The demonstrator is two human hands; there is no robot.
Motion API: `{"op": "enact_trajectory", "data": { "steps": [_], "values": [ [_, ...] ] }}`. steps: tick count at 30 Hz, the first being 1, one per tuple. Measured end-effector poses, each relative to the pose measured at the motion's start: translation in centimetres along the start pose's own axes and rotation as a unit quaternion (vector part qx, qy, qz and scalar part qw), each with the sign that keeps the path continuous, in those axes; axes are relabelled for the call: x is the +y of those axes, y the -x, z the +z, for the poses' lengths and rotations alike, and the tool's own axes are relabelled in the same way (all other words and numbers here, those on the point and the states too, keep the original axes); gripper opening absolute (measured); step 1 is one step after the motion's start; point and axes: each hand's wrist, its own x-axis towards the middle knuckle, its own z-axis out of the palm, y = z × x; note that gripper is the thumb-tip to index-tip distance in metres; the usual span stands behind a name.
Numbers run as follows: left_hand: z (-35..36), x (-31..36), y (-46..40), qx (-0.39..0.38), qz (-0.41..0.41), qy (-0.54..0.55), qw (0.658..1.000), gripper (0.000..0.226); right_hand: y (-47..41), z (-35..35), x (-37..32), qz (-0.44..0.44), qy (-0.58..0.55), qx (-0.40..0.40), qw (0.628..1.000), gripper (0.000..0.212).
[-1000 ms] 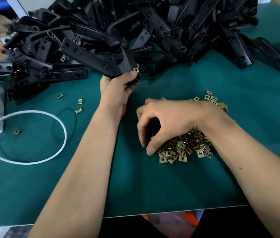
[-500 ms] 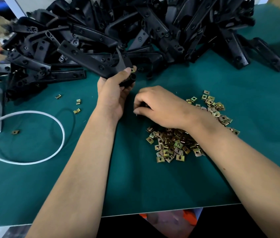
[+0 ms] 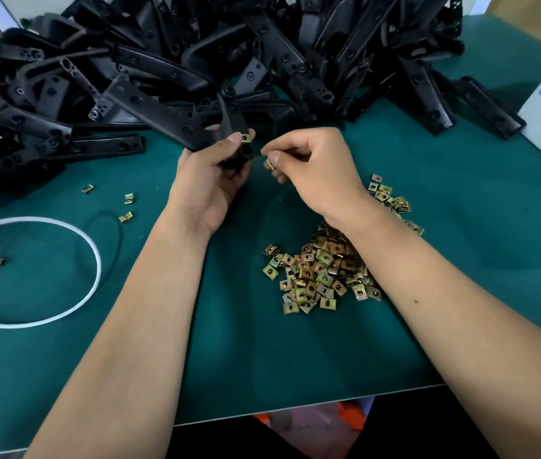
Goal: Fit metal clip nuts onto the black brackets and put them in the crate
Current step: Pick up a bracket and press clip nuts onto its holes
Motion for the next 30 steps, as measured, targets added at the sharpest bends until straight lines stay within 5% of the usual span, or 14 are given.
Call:
{"op": "enact_trajectory", "data": {
  "steps": [10,19,30],
  "values": [
    [0.5,-0.5,0.4,-0.081,0.001,0.021,0.996,0.037,-0.5,-1.2,-0.5,0.119,-0.306,0.09,0.94,0.017],
    [1.0,-1.3,0.5,-0.089,-0.049,0.034,0.994,0.042,-0.5,-0.7,-0.5,0.149,-0.324,0.097,0.929,0.009],
    [1.0,-1.2,0.4,-0.093,-0.064,0.011,0.994,0.018,-0.5,-0.8,-0.4,0.165,-0.338,0.085,0.923,0.008]
  ]
}}
